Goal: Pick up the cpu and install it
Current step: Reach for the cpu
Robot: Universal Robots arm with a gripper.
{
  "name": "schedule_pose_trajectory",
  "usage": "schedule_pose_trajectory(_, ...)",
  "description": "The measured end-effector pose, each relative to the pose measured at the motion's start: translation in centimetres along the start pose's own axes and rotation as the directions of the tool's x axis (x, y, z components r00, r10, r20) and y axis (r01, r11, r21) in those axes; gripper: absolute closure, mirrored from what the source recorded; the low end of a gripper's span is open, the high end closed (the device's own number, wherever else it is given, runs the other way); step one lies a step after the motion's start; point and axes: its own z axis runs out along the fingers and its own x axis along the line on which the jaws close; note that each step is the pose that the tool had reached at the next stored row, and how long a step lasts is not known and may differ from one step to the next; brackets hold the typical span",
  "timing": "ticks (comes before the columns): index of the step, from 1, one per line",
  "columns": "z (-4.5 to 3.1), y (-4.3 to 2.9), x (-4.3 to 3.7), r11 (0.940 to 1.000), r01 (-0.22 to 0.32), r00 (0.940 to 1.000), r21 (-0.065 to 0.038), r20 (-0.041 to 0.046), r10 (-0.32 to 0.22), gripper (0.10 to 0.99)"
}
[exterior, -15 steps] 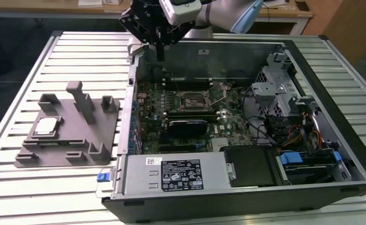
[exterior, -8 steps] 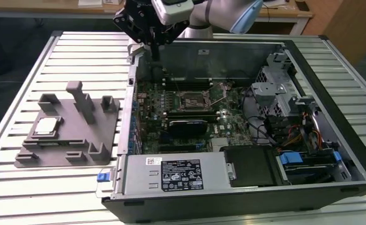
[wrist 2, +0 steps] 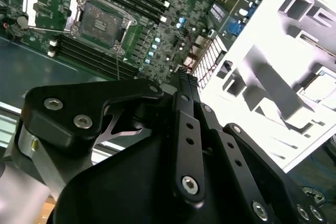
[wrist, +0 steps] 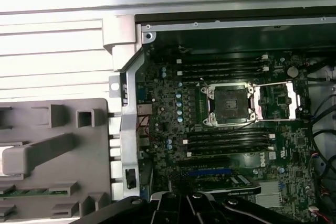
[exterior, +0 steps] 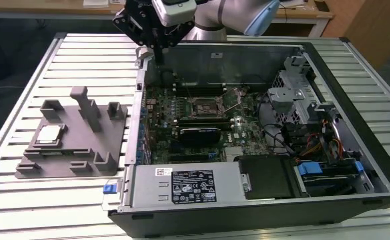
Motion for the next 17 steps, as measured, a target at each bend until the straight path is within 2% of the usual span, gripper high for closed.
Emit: schedule_pose_trajectory(17,-0.06,-0.16,1.88,1.0,-0.001,1.0,0.0,0.0,0.001,0.98)
